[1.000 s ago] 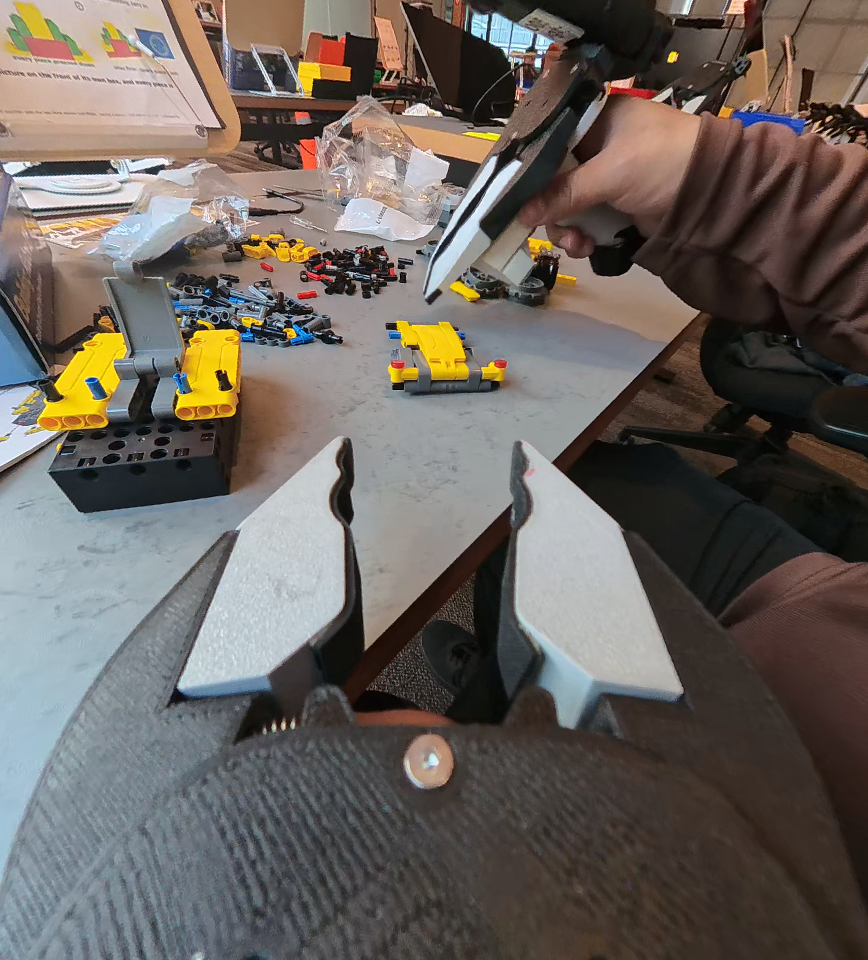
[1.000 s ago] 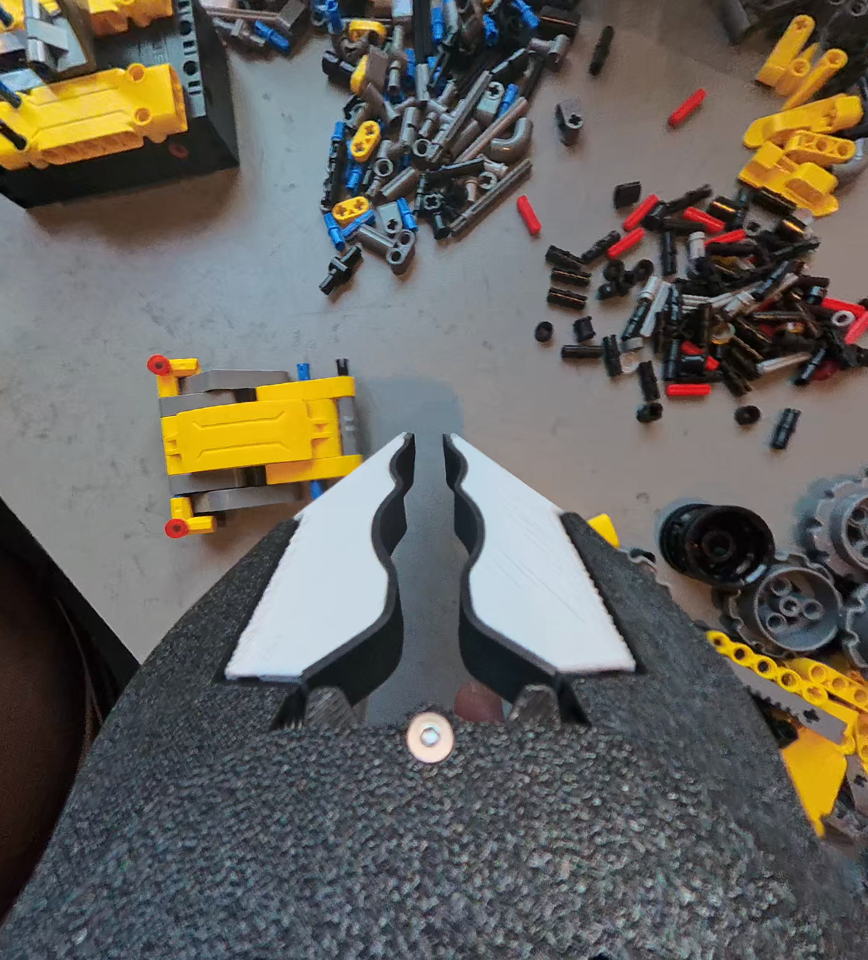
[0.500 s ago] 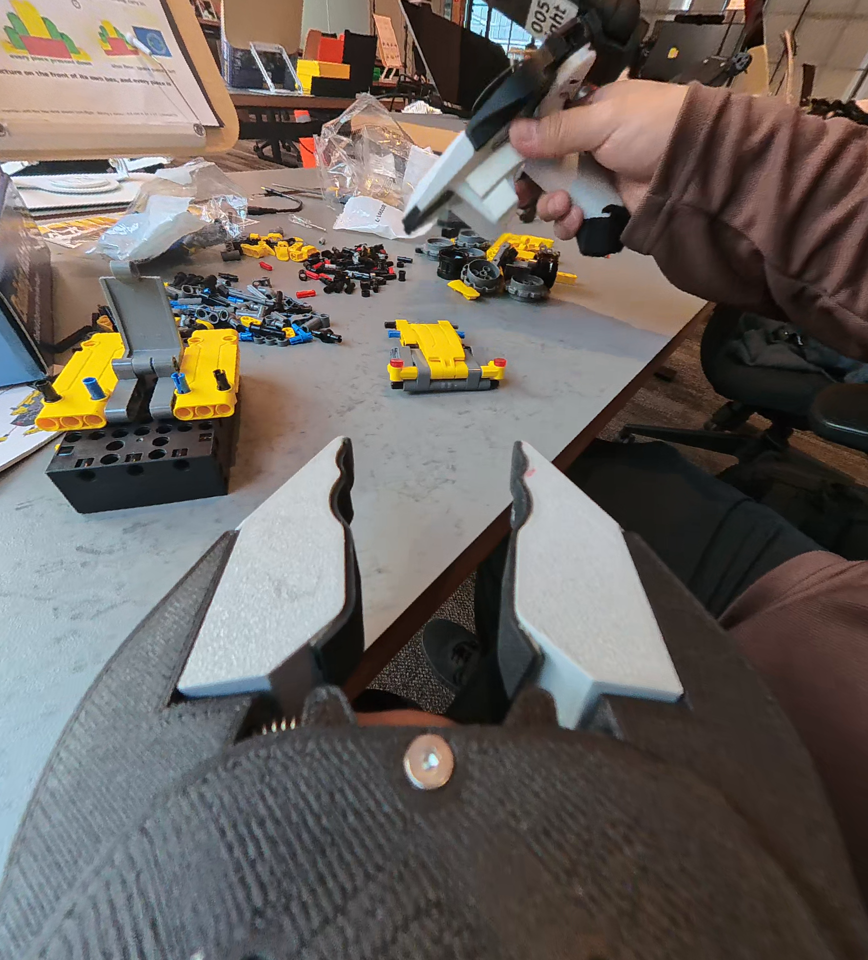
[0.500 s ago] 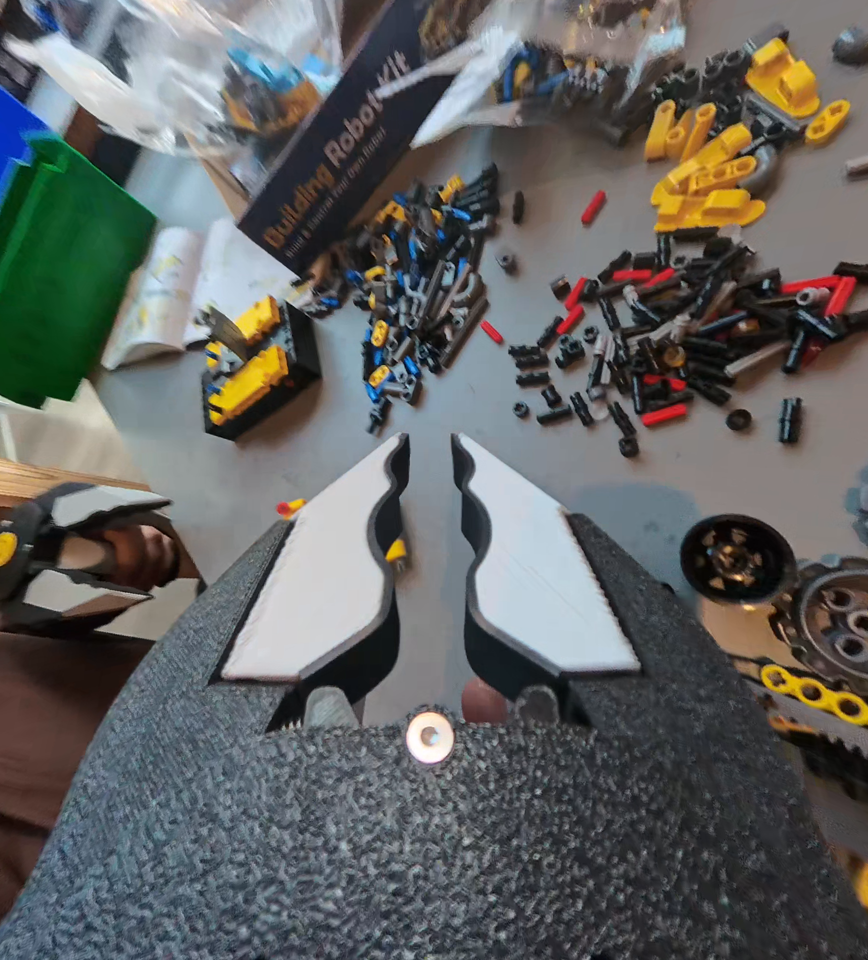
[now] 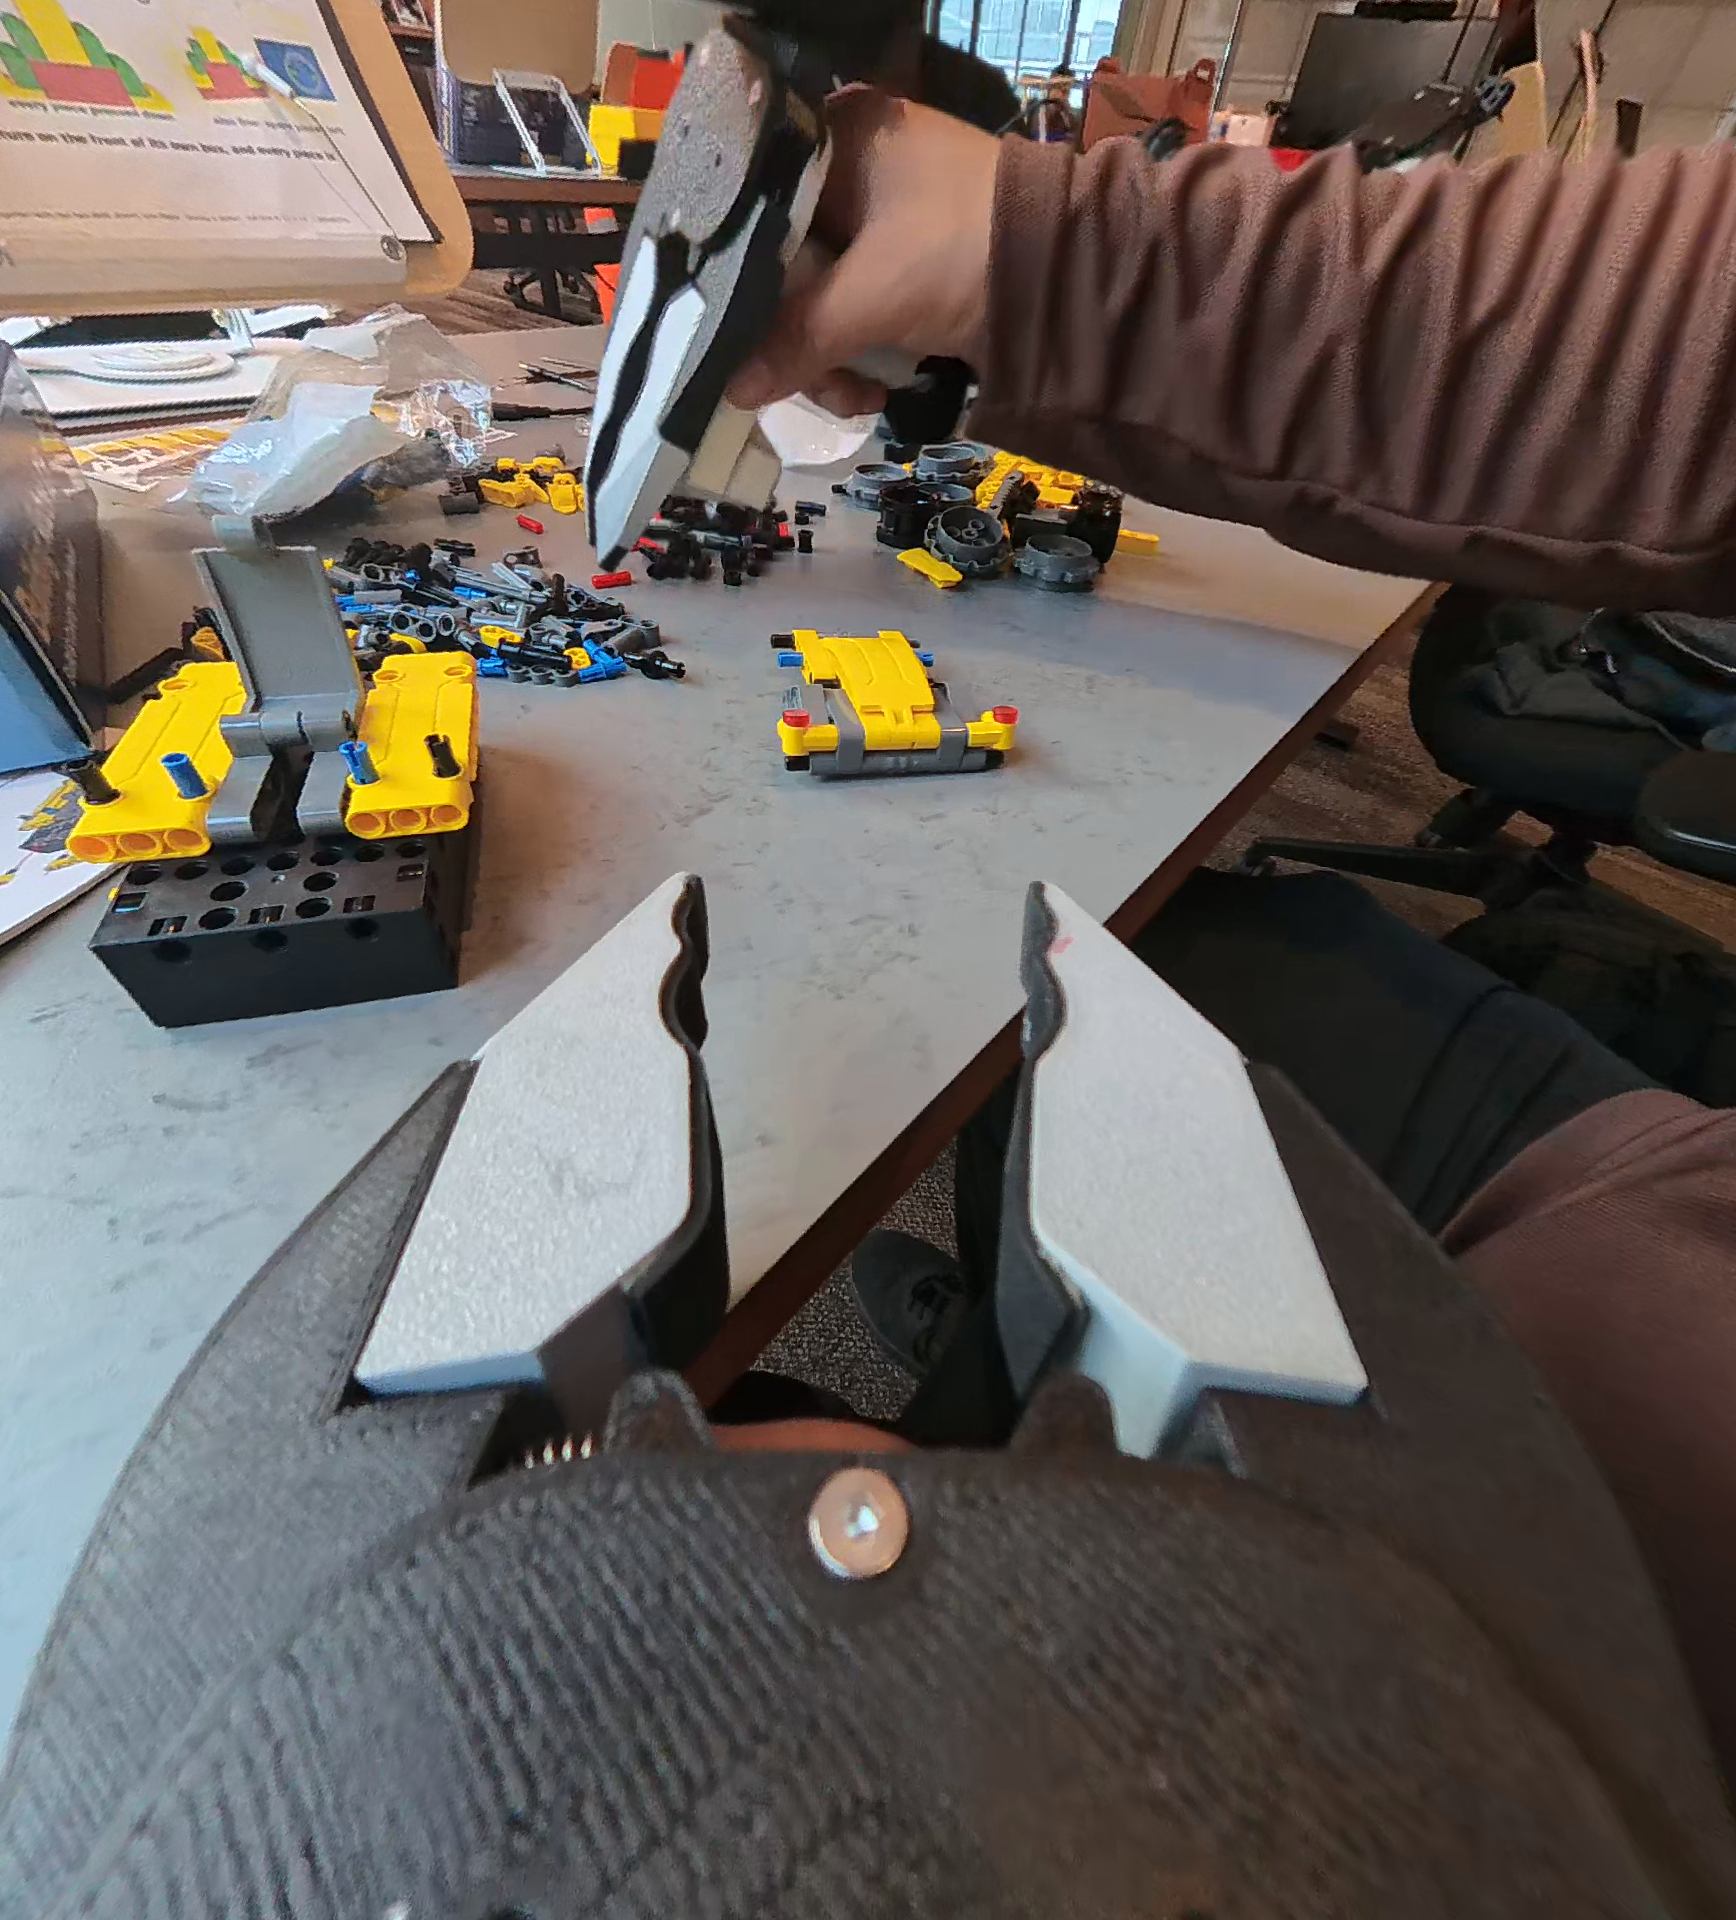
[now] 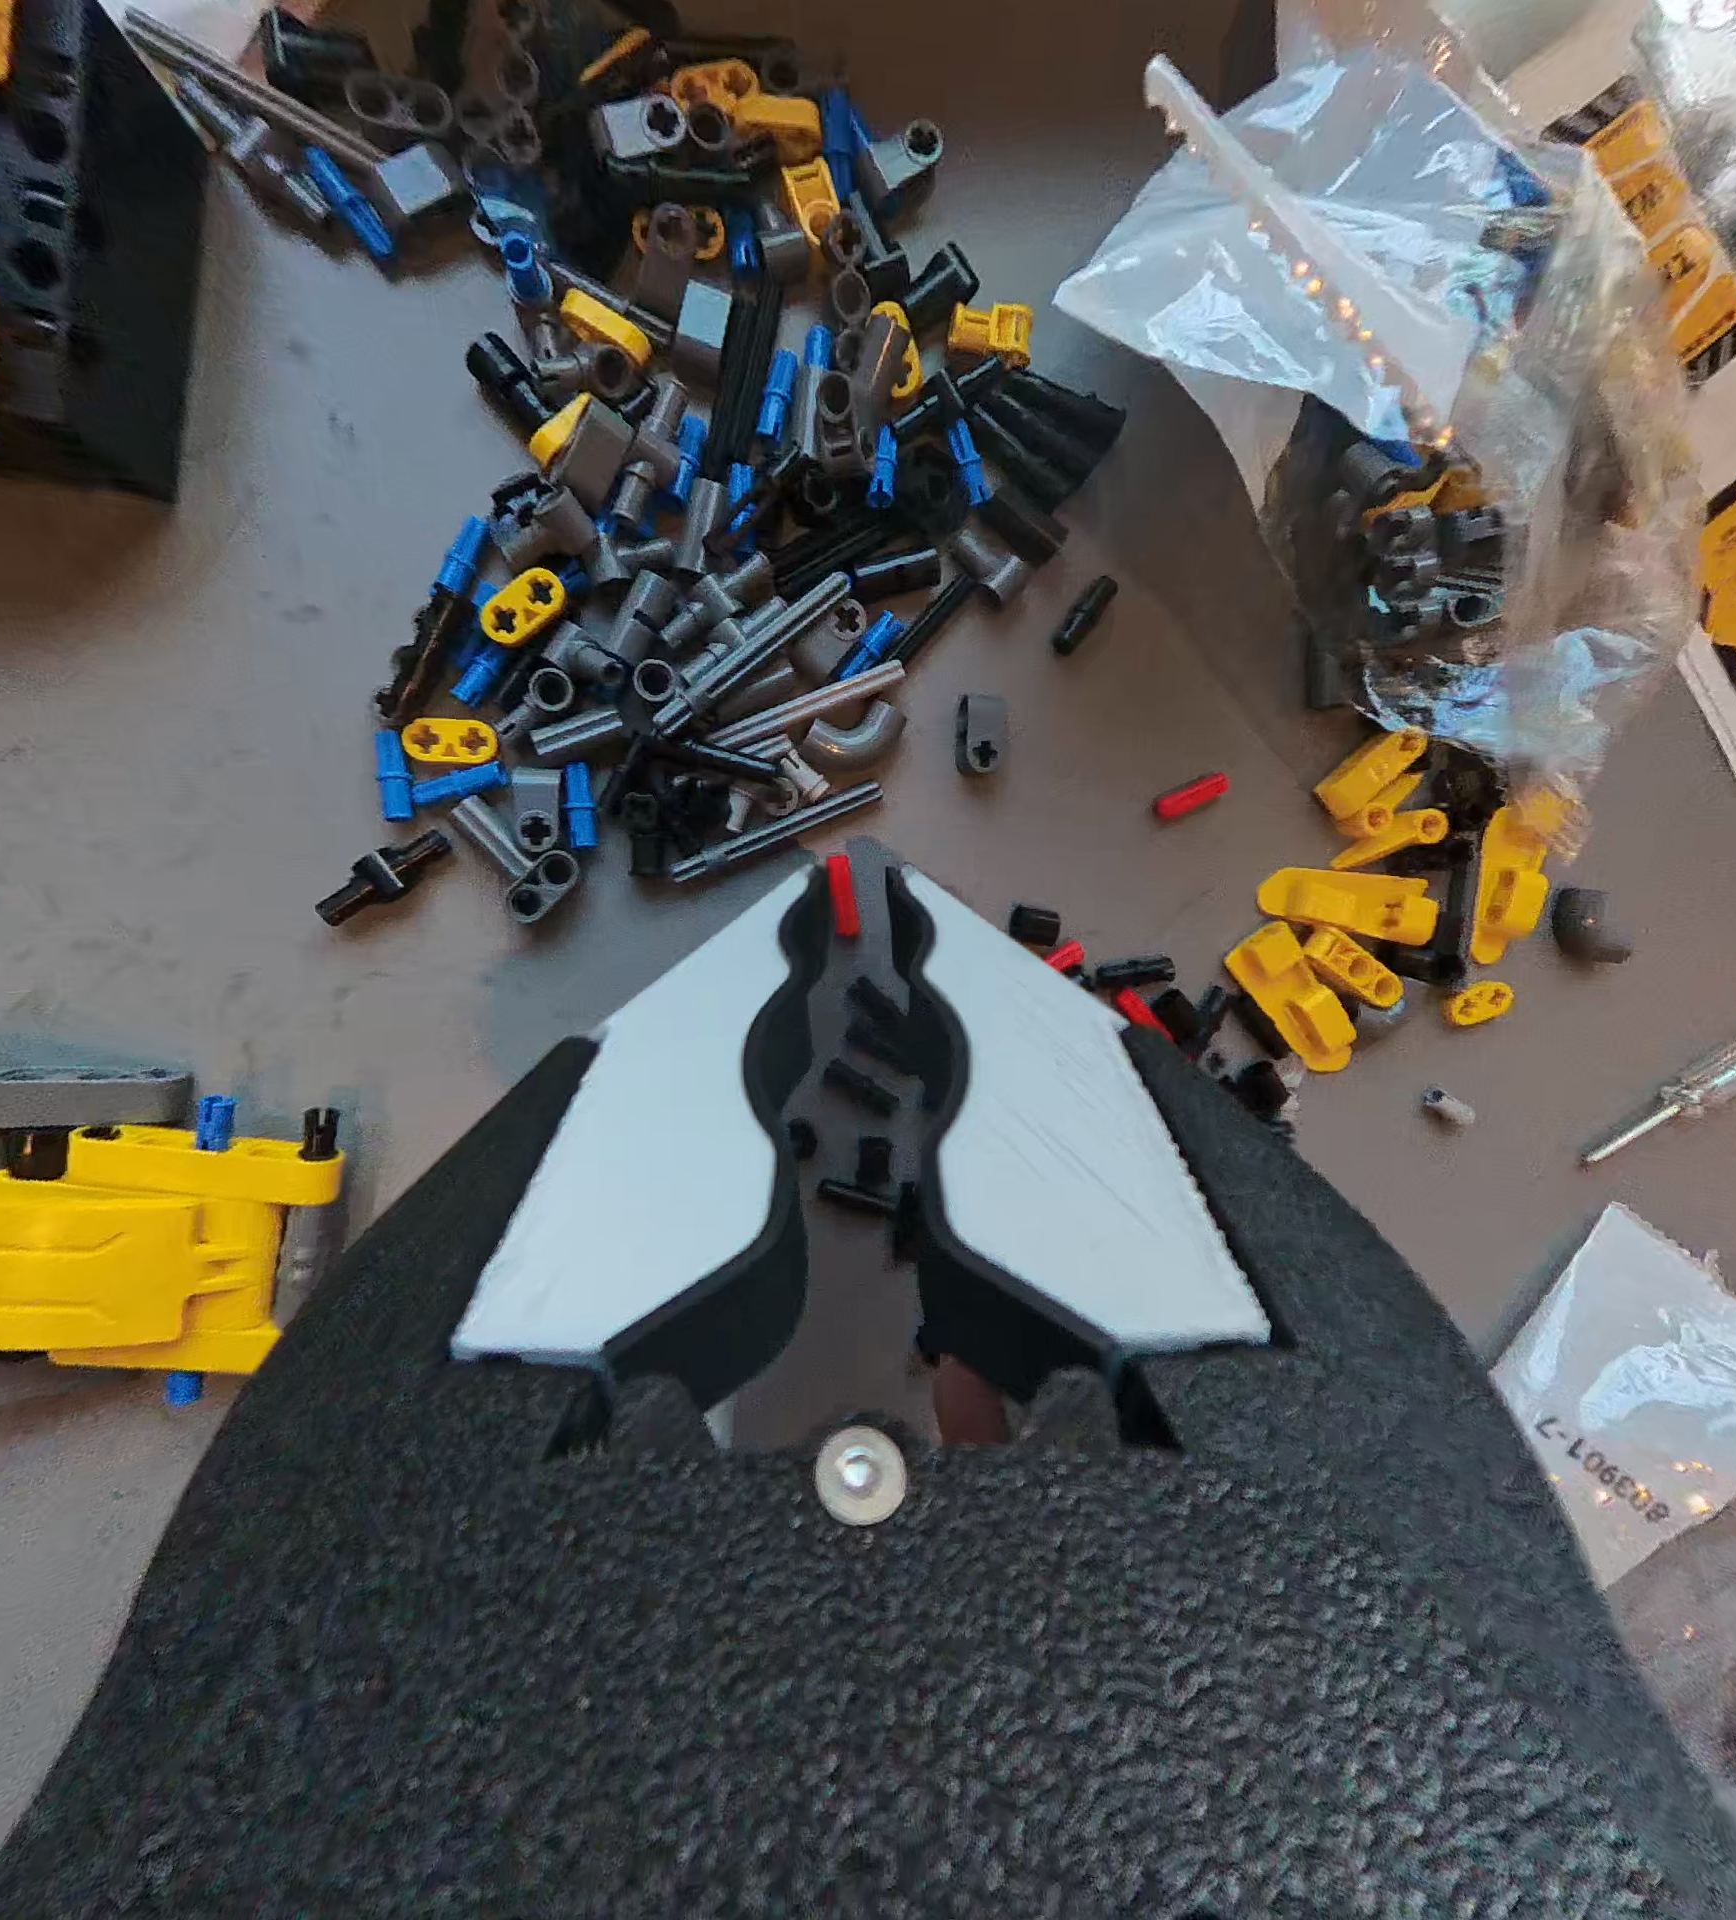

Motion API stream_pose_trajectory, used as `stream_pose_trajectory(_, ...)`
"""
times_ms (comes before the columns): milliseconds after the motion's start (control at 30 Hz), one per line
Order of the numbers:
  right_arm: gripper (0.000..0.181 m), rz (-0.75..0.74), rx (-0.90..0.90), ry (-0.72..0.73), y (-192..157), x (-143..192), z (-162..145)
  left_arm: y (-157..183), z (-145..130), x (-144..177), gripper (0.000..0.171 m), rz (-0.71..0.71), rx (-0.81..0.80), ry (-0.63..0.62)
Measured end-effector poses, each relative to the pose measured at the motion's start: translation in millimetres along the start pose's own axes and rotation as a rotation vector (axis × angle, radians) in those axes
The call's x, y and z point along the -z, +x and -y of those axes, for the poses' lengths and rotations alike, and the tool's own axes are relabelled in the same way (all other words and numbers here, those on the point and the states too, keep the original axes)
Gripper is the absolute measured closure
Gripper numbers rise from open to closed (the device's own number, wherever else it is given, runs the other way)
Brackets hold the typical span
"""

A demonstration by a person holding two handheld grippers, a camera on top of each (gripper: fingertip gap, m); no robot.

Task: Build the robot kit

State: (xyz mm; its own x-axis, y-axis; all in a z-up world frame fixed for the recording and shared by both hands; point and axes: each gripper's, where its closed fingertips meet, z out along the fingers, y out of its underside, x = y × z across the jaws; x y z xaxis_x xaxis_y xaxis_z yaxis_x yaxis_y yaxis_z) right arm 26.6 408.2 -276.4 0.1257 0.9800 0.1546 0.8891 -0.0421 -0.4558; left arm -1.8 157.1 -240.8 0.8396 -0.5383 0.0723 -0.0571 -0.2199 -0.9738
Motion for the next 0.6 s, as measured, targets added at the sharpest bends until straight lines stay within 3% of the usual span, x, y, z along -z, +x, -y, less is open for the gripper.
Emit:
stream_pose_trajectory(67, 0.179, 0.064, 0.012, -0.023, -7.3, -6.8, -2.4, -1.2, -0.7, 0.6, 0.114, 0.002, 0.004, -0.001)
stream_pose_trajectory(233, 0.178, 0.086, -0.069, -0.041, -4.5, -3.0, -8.7, -2.5, -2.4, -0.1, 0.113, -0.002, 0.023, -0.008)
stream_pose_trajectory(367, 0.178, 0.141, -0.116, 0.019, -28.7, 22.4, -13.2, -2.1, -2.0, 0.4, 0.113, 0.001, 0.016, -0.007)
stream_pose_trajectory(500, 0.178, 0.152, -0.140, 0.021, -56.4, 45.6, -35.8, -0.7, -2.7, -0.2, 0.113, -0.008, 0.024, -0.009)
stream_pose_trajectory(600, 0.171, 0.123, -0.099, -0.052, -72.5, 40.5, -64.0, 1.8, -3.2, -1.2, 0.113, -0.016, 0.024, -0.011)
